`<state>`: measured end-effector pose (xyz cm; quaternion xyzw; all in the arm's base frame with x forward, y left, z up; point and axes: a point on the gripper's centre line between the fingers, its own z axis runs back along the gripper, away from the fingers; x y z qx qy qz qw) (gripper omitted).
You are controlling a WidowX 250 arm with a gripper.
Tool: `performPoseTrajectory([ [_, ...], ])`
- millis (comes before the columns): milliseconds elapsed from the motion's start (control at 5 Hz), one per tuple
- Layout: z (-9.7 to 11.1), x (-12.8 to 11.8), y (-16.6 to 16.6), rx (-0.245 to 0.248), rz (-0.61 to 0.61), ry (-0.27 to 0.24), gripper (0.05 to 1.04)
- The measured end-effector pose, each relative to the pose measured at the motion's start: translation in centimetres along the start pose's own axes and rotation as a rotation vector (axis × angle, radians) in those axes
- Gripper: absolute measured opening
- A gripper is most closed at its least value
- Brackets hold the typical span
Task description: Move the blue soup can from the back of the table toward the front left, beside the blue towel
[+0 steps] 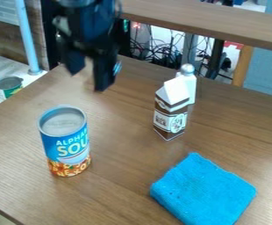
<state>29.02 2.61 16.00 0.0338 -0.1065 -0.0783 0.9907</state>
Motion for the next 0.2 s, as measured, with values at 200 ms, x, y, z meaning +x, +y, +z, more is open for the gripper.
performPoseTrajectory([
  [200, 5.38, 2.25, -0.28, -0.133, 0.066, -0.042, 1.004],
])
